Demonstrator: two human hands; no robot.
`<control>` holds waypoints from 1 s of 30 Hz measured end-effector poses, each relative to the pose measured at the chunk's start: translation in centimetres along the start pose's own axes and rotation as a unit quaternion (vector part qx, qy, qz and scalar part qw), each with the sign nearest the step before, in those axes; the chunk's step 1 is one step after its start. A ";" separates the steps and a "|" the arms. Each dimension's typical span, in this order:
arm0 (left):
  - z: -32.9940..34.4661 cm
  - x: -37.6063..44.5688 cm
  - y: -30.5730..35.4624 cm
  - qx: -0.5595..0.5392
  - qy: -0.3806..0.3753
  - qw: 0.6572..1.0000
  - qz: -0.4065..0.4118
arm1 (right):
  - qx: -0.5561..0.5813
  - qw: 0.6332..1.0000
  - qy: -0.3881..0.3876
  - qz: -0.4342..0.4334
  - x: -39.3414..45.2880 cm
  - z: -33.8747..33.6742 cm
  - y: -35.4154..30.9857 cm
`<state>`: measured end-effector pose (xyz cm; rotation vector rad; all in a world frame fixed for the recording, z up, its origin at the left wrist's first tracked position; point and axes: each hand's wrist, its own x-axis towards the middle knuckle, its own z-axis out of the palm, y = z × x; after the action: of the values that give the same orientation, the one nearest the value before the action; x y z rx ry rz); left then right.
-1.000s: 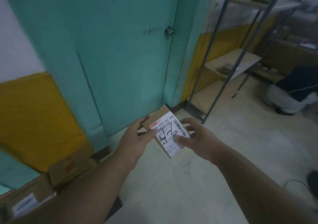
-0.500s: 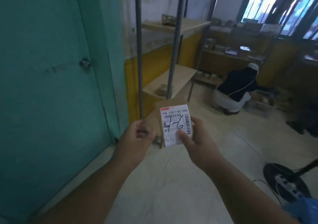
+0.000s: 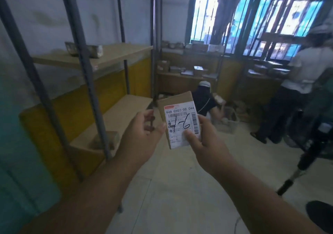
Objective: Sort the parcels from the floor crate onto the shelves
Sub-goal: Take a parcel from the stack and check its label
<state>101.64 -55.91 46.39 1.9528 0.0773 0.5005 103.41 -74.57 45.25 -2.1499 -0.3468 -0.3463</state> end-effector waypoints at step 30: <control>3.1 42.5 -2.9 0.261 0.381 0.886 -0.029 | 0.163 0.916 -0.259 -0.259 58.9 17.2 -2.4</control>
<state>141.96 -45.51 55.91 2.1328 0.8453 1.2906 158.79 -52.08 59.36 -1.7631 -1.2037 0.0059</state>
